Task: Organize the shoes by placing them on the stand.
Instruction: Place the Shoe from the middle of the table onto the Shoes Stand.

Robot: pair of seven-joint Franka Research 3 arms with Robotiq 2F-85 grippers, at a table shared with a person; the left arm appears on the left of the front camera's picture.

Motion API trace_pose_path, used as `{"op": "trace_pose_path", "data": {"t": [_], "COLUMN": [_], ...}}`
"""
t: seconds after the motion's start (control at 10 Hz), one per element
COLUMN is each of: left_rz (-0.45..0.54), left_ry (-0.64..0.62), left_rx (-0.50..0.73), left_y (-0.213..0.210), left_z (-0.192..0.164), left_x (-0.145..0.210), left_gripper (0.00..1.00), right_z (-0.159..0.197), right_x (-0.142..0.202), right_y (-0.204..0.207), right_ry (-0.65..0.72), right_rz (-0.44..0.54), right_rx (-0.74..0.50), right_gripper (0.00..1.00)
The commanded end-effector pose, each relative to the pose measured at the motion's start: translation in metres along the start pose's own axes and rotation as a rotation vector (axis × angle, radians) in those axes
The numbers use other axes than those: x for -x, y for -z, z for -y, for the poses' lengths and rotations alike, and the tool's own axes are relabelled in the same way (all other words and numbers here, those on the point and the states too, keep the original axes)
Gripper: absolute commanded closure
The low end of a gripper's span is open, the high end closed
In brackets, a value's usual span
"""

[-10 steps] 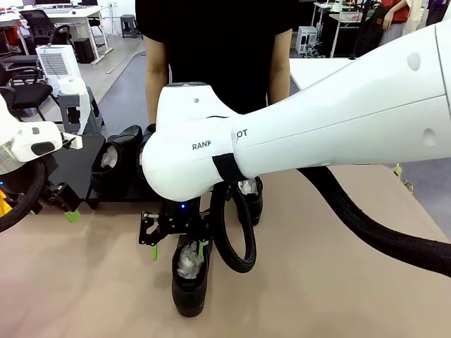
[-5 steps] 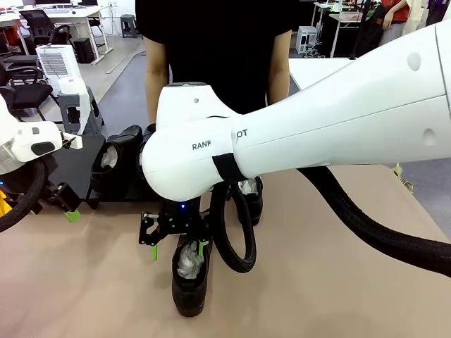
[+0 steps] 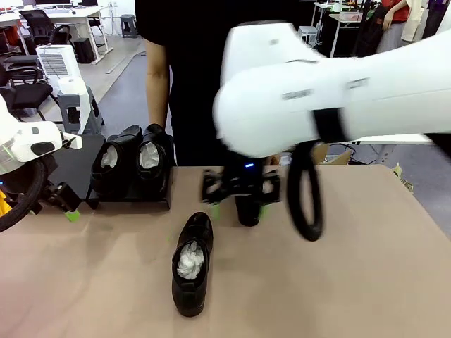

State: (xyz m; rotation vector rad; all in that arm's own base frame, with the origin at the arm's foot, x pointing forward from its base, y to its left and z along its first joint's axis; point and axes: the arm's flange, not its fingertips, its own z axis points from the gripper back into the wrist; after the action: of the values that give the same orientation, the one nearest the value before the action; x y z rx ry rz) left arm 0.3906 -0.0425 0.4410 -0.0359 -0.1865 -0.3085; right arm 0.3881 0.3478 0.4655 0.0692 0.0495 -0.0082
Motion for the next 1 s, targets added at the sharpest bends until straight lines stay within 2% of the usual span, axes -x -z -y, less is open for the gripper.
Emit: {"op": "trace_pose_path", "data": {"t": [0.0, 0.2, 0.4, 0.5, 0.6, 0.7, 0.8, 0.9], "left_rz": [0.007, 0.007, 0.0, -0.023, -0.042, -0.094, -0.124, -0.102], "left_ry": [0.001, 0.001, 0.0, -0.032, -0.127, -0.239, -0.279, -0.284], "left_rx": [-0.001, -0.001, 0.0, 0.047, 0.027, 0.095, 0.091, 0.054], "left_y": [0.001, 0.001, 0.0, 0.005, 0.012, 0.015, 0.011, 0.004], "left_z": [-0.001, -0.001, 0.0, 0.028, 0.061, 0.097, 0.123, 0.139], "left_x": [0.0, 0.0, 0.0, -0.003, -0.004, 0.0, 0.002, 0.003], "left_gripper": [0.0, 0.0, 0.0, 0.0, 0.0, 0.0, 0.0, 0.0], "right_z": [0.061, 0.116, 0.136, 0.127, 0.127, 0.127, 0.127, 0.127], "right_x": [0.0, -0.004, -0.001, -0.011, -0.011, -0.011, -0.011, -0.011], "right_y": [0.01, 0.02, 0.026, 0.023, 0.023, 0.023, 0.023, 0.023], "right_ry": [0.087, 0.16, 0.273, 0.196, 0.196, 0.196, 0.196, 0.196], "right_rz": [-0.025, -0.078, -0.066, -0.067, -0.067, -0.067, -0.067, -0.067], "right_rx": [0.013, 0.005, -0.085, 0.032, 0.032, 0.032, 0.032, 0.032], "right_gripper": [0.0, 0.0, 0.0, 0.0, 0.0, 0.0, 0.0, 0.0]}}
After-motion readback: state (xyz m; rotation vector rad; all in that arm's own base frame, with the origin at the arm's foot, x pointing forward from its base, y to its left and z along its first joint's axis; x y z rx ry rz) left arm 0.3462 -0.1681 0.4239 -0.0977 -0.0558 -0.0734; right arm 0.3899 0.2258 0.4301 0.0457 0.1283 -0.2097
